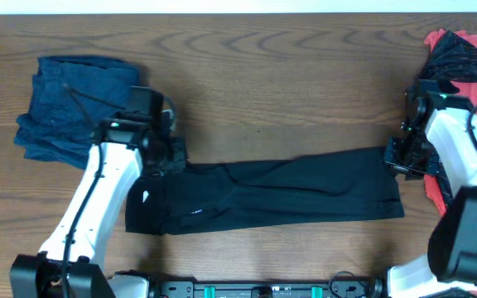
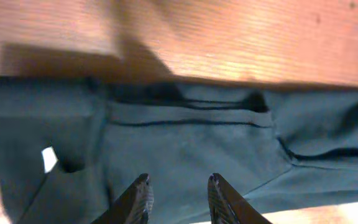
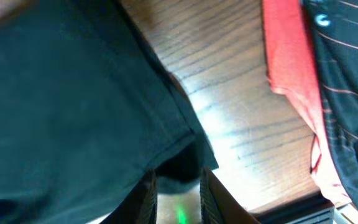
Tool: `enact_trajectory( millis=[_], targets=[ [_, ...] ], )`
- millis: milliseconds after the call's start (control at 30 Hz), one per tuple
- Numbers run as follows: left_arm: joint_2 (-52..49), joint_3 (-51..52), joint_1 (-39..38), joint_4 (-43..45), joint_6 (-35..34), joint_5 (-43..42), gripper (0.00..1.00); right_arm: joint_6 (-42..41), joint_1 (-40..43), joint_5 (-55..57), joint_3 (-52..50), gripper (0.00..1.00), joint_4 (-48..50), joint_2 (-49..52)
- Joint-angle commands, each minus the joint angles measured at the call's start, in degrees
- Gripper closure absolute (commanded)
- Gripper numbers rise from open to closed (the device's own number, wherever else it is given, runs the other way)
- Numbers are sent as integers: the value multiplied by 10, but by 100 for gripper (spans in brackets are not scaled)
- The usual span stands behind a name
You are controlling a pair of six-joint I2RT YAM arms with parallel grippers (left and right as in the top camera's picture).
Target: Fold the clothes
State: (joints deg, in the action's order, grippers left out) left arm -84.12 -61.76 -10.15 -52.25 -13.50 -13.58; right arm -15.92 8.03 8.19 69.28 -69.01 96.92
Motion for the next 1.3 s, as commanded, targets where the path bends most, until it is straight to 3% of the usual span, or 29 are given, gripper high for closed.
enact_trajectory(
  millis=[0, 100, 167, 267, 533, 633, 733, 833, 933, 1100, 1267],
  targets=[
    [-21, 8, -31, -2, 2, -3, 68, -8, 17, -21, 0, 72, -9, -32],
    [-39, 27, -54, -2, -13, -3, 68, 4, 33, -49, 0, 69, -18, -37],
    [-54, 39, -64, -1, -21, -3, 68, 19, 39, -73, -7, 62, -19, -37],
    [-75, 59, -74, 6, -23, -3, 68, 21, 41, -76, -27, 61, -14, -37],
    [-103, 79, -76, 29, -42, -3, 68, 23, 41, -71, -144, 56, 102, -37],
    [-103, 79, -76, 36, -42, -3, 68, 28, 41, -69, -190, 45, 180, -37],
    [-103, 79, -76, 35, -42, -3, 68, 34, 41, -69, -226, 27, 247, -37],
    [-103, 79, -76, 36, -42, -3, 68, 40, 40, -77, -257, 22, 307, -37],
    [-103, 79, -76, 36, -42, -3, 68, 62, 40, -122, -277, 23, 331, -37],
    [-103, 79, -76, 36, -42, -3, 68, 97, 40, -196, -283, 41, 330, -37],
    [-103, 76, -76, 37, -42, -3, 67, 99, 40, -201, -283, 79, 334, -37]
  ],
)
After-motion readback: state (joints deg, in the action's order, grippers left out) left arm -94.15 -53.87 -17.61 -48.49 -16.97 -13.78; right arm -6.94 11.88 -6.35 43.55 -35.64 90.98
